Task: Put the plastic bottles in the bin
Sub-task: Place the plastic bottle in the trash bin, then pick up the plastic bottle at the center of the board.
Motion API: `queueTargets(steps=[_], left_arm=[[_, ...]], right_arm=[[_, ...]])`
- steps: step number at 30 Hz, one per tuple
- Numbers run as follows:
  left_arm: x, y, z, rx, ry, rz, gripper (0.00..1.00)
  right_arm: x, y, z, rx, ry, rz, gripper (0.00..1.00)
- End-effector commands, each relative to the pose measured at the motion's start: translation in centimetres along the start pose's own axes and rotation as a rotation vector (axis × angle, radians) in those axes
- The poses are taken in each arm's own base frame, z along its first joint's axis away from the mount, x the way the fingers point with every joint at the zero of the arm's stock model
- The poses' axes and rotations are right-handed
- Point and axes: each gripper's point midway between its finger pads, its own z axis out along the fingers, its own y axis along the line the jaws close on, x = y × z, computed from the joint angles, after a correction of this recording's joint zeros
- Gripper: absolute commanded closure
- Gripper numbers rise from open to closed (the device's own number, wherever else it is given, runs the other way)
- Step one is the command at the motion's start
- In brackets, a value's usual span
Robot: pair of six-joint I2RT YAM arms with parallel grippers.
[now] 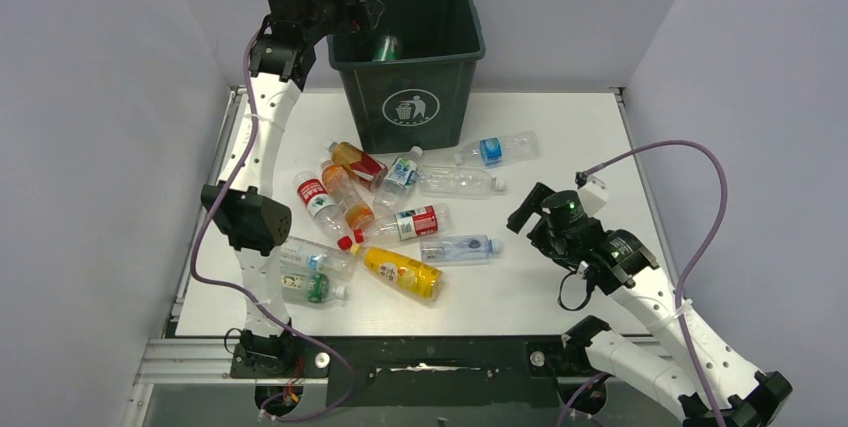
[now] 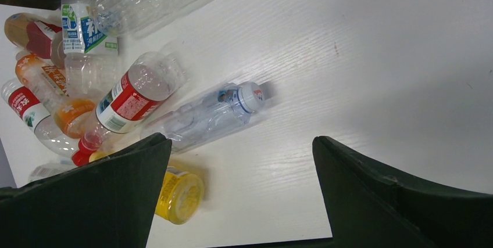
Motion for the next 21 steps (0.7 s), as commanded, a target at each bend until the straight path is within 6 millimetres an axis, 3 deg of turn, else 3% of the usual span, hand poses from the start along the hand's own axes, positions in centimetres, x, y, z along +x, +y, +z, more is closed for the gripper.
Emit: queueTargets(steps=[1,10,21], left_arm=[[-2.0,-0.5,-1.1,0.003,-0.041,0.036,0.17],[-3.2,-3.0,-5.3,0.037,-0.047,0.009,0.16],[1.5,-6.1,-10.1,0.028,0.071,0.025,0.16]], right_arm=[[-0.3,1.2,0.2,-0.044,-0.014,0.0,0.02],[0.8,0.2,0.5,-0.048,-0.001,0.015,0.02],[1.7,0.1,1.1,-0.057,0.02,0.001,0.02]])
